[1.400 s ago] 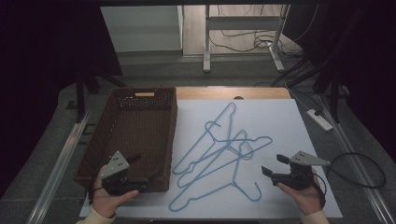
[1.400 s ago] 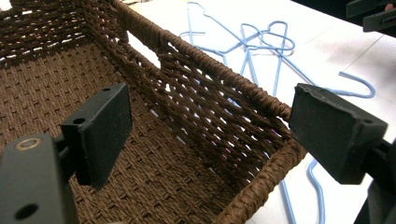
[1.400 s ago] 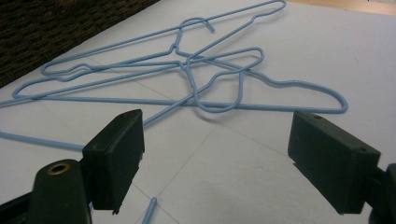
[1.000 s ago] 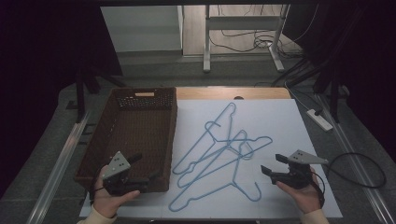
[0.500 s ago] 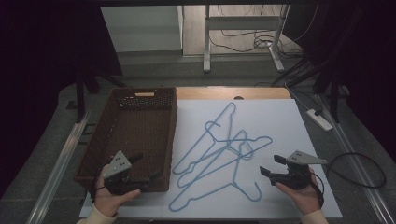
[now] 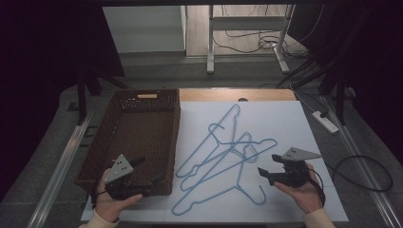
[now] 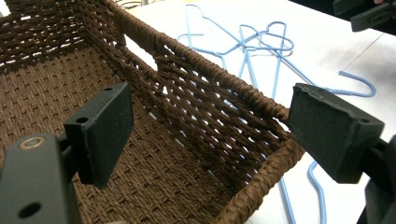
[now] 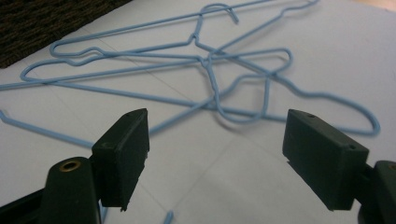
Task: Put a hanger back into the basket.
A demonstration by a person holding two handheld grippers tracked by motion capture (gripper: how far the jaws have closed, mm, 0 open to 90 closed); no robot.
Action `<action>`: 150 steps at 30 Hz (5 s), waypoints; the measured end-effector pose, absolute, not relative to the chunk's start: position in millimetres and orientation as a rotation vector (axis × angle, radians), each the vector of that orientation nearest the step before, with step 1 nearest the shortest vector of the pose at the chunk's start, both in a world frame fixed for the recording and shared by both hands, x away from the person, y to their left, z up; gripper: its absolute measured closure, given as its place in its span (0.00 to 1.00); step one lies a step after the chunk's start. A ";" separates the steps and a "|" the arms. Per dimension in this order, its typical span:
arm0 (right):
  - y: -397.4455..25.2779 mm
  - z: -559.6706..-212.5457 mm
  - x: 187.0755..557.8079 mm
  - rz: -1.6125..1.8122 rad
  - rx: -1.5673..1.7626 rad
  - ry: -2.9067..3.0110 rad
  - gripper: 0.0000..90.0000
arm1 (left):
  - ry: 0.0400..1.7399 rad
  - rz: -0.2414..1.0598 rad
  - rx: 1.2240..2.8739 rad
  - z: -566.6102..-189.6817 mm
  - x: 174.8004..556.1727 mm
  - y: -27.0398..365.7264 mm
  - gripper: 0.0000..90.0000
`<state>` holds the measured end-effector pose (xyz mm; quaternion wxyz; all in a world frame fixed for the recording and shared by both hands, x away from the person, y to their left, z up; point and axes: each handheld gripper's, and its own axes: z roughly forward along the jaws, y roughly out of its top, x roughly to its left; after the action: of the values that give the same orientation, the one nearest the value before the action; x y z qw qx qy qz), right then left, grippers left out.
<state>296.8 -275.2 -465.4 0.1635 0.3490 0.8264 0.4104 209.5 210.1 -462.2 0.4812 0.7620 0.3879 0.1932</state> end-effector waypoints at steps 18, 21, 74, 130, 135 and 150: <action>-212.1 -465.3 377.3 0.864 0.925 2.616 0.31 | 0.934 0.495 1.853 -459.3 212.2 208.6 0.18; -206.0 -470.1 383.8 0.832 0.918 2.646 0.32 | 0.931 0.495 1.850 -458.3 212.8 209.4 0.18; -191.5 -451.8 388.5 0.696 0.815 2.611 0.96 | 0.918 0.525 1.828 -436.8 208.6 196.4 0.19; -206.8 -432.2 320.9 0.628 0.757 2.623 0.96 | 0.728 0.349 2.349 -468.6 283.7 6.0 0.66; -204.7 -428.9 320.2 0.626 0.739 2.620 0.96 | 0.727 0.341 2.349 -464.9 284.8 9.0 0.93; -215.7 -401.4 307.1 0.951 0.695 2.388 0.55 | 0.752 0.282 2.212 -449.6 288.3 18.7 0.96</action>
<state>307.1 -215.7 -401.4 0.2374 0.2535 0.8712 0.3470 288.3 18.7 -449.6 0.3839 0.8680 0.2950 0.1105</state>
